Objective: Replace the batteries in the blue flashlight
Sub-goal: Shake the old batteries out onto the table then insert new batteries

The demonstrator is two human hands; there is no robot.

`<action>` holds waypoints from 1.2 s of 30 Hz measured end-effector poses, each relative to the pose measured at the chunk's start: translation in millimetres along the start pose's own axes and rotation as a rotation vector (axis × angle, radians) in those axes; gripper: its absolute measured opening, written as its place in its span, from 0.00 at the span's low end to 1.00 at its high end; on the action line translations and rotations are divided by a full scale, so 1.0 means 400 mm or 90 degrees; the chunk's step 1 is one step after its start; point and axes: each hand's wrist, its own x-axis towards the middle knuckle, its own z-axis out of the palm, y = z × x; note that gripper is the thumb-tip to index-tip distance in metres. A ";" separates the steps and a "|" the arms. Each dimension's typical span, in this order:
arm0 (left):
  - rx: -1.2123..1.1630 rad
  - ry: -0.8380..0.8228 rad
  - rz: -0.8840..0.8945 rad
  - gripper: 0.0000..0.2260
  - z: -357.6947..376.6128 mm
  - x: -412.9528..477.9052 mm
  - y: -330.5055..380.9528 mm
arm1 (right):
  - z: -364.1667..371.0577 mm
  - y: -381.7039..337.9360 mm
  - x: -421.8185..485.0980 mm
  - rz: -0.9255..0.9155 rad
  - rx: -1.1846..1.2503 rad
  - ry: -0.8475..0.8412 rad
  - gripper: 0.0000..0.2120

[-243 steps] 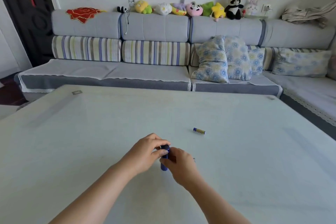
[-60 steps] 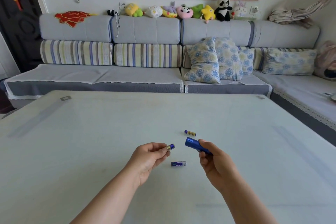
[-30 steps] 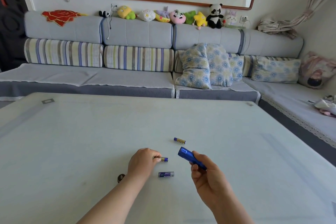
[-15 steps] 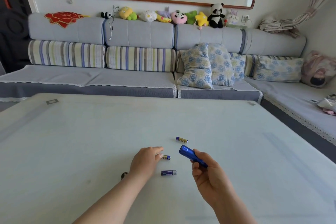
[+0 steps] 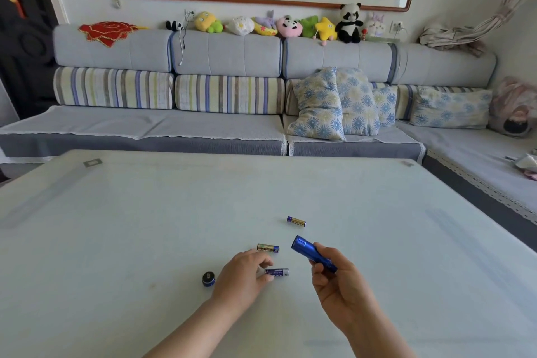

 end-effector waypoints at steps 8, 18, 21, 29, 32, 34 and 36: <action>-0.004 0.006 -0.004 0.05 -0.006 -0.008 0.014 | -0.001 0.002 -0.002 0.002 0.003 0.004 0.04; -0.137 0.101 -0.019 0.06 -0.053 -0.019 0.026 | -0.007 0.012 0.002 0.010 0.000 0.005 0.04; -0.179 0.136 -0.015 0.08 -0.072 -0.032 0.027 | -0.005 0.019 0.005 0.016 -0.011 0.007 0.04; -0.204 0.192 0.014 0.09 -0.116 -0.072 0.028 | 0.005 0.039 0.005 0.024 -0.047 0.002 0.05; -0.202 0.194 0.025 0.10 -0.123 -0.084 0.024 | 0.014 0.046 0.008 0.027 -0.073 -0.003 0.05; -0.203 0.197 0.028 0.11 -0.126 -0.090 0.020 | 0.021 0.052 0.008 0.031 -0.092 -0.013 0.04; -0.204 0.200 0.029 0.11 -0.128 -0.093 0.016 | 0.025 0.059 0.008 0.036 -0.109 -0.024 0.04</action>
